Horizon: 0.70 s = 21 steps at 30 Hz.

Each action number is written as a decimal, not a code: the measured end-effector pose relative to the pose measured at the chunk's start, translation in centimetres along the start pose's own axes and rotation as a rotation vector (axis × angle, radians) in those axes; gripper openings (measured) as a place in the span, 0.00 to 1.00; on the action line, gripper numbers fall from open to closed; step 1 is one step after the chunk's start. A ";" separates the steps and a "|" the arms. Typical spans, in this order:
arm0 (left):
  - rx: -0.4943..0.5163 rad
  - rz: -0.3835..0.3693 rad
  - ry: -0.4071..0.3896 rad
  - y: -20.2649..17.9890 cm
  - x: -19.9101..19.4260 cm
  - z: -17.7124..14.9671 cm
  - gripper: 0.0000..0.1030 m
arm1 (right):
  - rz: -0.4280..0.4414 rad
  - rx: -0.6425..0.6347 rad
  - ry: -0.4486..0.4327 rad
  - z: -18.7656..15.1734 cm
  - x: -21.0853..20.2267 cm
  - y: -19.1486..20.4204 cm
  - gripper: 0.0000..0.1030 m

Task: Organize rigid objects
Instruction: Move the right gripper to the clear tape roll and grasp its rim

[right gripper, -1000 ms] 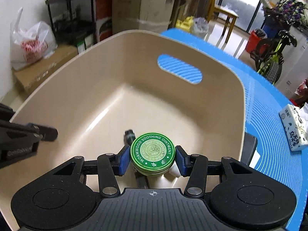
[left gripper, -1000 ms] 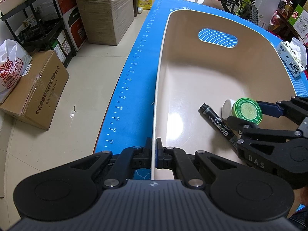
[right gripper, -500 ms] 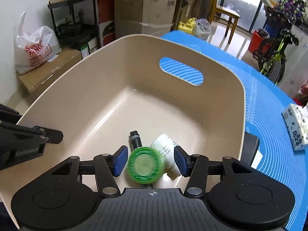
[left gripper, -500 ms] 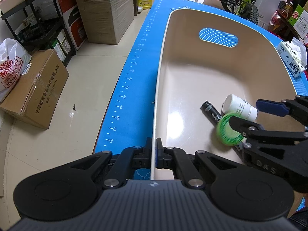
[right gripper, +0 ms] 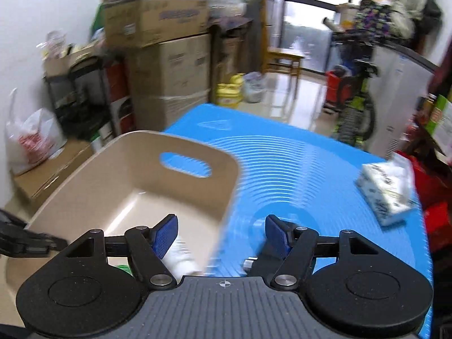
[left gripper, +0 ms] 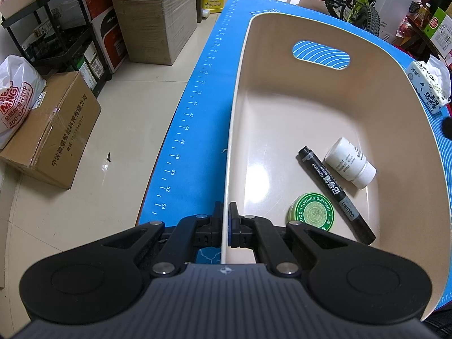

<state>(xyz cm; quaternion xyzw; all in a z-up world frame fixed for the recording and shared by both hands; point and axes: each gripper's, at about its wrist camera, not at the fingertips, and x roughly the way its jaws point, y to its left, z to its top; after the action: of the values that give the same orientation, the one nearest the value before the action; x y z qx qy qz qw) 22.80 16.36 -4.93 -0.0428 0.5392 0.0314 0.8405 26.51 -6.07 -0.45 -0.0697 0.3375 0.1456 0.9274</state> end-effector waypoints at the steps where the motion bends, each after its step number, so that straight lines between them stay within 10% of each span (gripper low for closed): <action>1: 0.000 0.000 0.000 0.0 0.0 0.0 0.04 | -0.017 0.011 0.001 -0.2 -0.1 -0.8 0.72; 21: 0.001 0.000 0.000 0.0 0.0 0.0 0.04 | -0.288 0.247 0.162 -9.8 4.8 -12.3 0.71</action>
<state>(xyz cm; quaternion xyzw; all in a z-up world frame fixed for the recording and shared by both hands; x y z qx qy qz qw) 22.80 16.38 -4.92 -0.0422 0.5392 0.0312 0.8405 27.97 -18.87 -10.64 -0.0144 0.4126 -0.0373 0.9100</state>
